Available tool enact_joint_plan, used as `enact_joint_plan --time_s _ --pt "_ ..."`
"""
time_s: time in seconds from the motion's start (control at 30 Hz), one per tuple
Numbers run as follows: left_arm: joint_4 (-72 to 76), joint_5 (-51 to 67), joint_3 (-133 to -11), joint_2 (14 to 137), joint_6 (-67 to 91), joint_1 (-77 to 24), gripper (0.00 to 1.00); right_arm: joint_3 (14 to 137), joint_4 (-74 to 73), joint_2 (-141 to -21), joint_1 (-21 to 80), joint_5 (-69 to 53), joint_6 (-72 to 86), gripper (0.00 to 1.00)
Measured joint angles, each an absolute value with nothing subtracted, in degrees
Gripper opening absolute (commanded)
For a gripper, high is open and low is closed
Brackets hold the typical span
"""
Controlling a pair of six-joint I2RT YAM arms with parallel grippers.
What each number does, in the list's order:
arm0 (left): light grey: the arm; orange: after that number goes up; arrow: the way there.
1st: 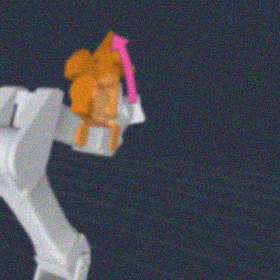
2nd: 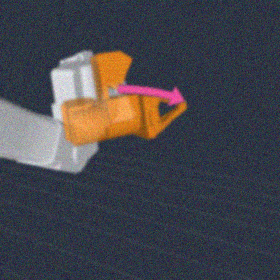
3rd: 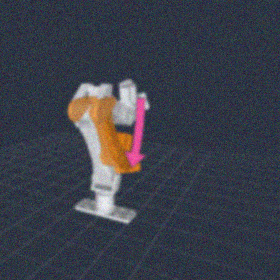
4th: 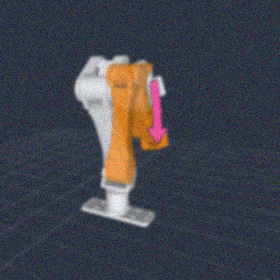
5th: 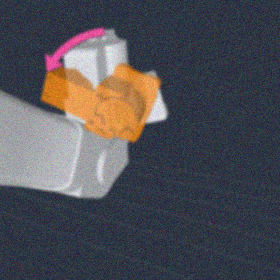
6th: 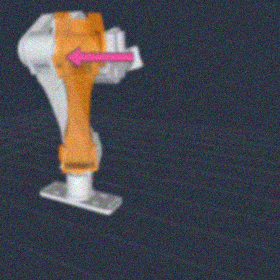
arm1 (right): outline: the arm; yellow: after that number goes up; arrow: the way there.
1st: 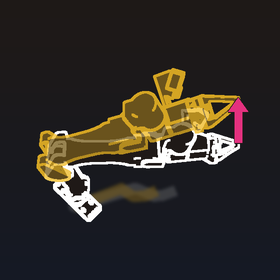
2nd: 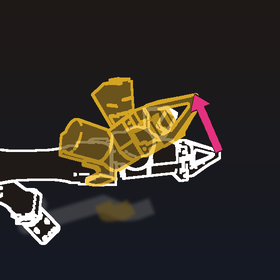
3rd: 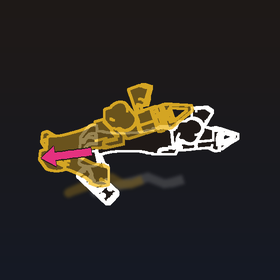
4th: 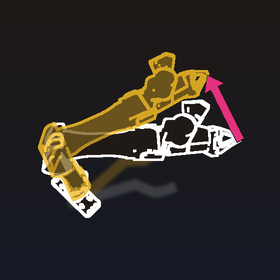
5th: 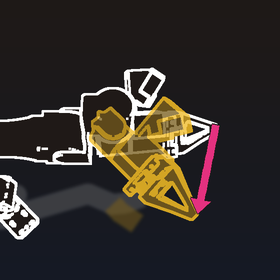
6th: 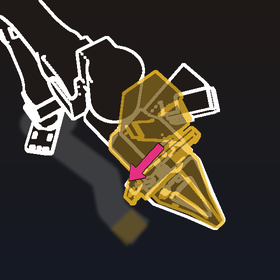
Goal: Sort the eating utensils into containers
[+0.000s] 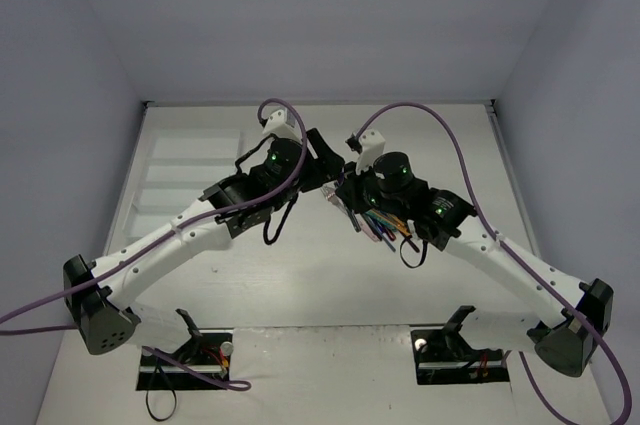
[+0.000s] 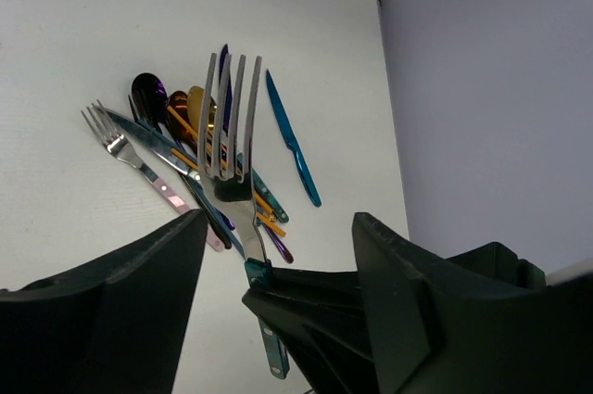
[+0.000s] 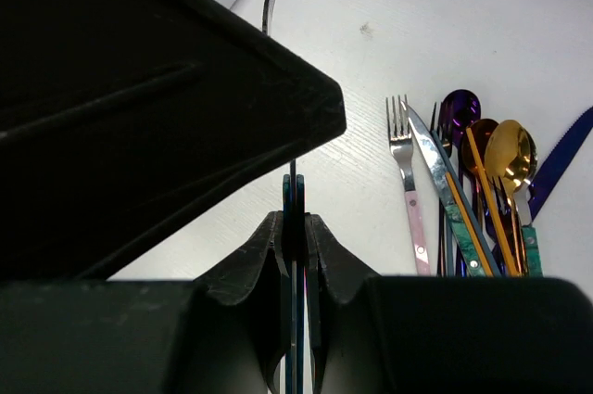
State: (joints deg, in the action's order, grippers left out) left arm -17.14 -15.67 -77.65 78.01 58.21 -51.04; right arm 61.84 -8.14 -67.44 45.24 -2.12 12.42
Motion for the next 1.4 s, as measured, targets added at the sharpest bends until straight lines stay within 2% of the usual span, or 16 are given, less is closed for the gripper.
enact_joint_plan --time_s 0.27,0.63,0.93,1.03,1.17,1.4 --pt "-19.1 -18.1 -77.6 80.3 60.9 -52.3 0.37 61.8 -8.4 -67.9 46.2 0.9 11.1 0.00" --pt "-22.2 -20.0 -78.6 84.5 63.7 -52.6 0.28 61.8 -10.4 -69.4 49.6 7.6 7.8 0.00" --pt "-23.7 -20.5 -79.3 85.6 66.9 -52.6 0.10 61.8 -10.8 -70.2 52.9 13.8 4.9 0.00" --pt "-23.6 -20.8 -79.6 86.0 68.4 -52.6 0.00 61.8 -10.5 -70.5 53.4 15.6 4.1 0.00" --pt "-22.3 -21.2 -79.4 86.4 70.5 -52.7 0.00 61.8 -10.5 -70.6 53.4 16.8 3.3 0.00" --pt "-14.8 -22.8 -73.8 84.8 75.5 -53.1 0.00 61.4 -10.6 -70.6 53.4 17.7 2.9 0.06"
